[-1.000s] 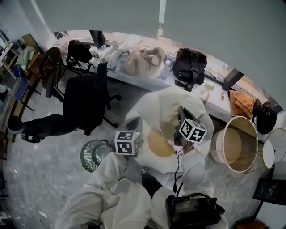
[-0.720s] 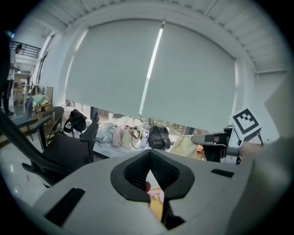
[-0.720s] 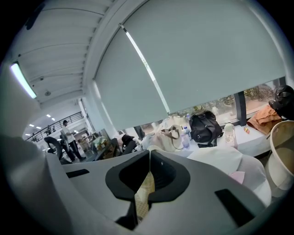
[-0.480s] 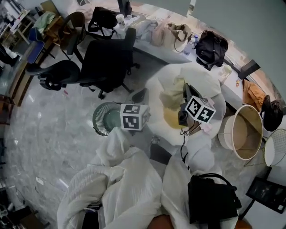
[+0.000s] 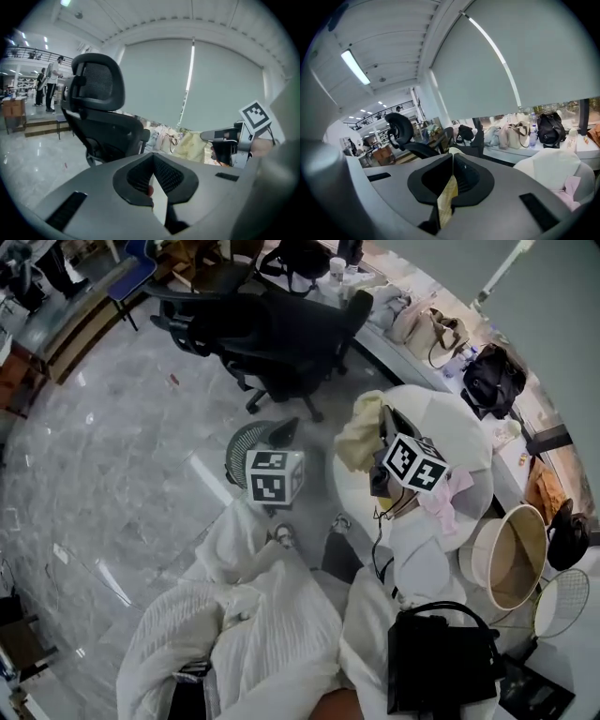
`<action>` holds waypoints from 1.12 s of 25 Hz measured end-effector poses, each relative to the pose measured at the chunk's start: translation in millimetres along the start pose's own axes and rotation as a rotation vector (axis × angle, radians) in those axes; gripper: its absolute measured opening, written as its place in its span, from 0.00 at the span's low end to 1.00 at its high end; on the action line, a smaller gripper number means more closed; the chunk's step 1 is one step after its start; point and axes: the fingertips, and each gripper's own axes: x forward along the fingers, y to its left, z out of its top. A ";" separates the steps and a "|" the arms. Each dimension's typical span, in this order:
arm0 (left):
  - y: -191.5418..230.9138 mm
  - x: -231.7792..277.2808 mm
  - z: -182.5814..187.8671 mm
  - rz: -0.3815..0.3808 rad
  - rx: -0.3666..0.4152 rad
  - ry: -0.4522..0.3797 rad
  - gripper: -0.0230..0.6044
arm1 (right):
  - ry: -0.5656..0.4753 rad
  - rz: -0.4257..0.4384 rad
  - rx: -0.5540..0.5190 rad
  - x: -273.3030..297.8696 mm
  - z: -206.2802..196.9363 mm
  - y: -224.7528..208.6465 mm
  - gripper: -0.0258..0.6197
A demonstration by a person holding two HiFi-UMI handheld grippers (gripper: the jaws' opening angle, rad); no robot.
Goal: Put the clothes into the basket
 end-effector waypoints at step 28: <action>252.2 -97.4 -168.4 0.428 -0.318 0.096 0.04 | 0.496 0.371 -0.193 163.0 -279.9 235.5 0.08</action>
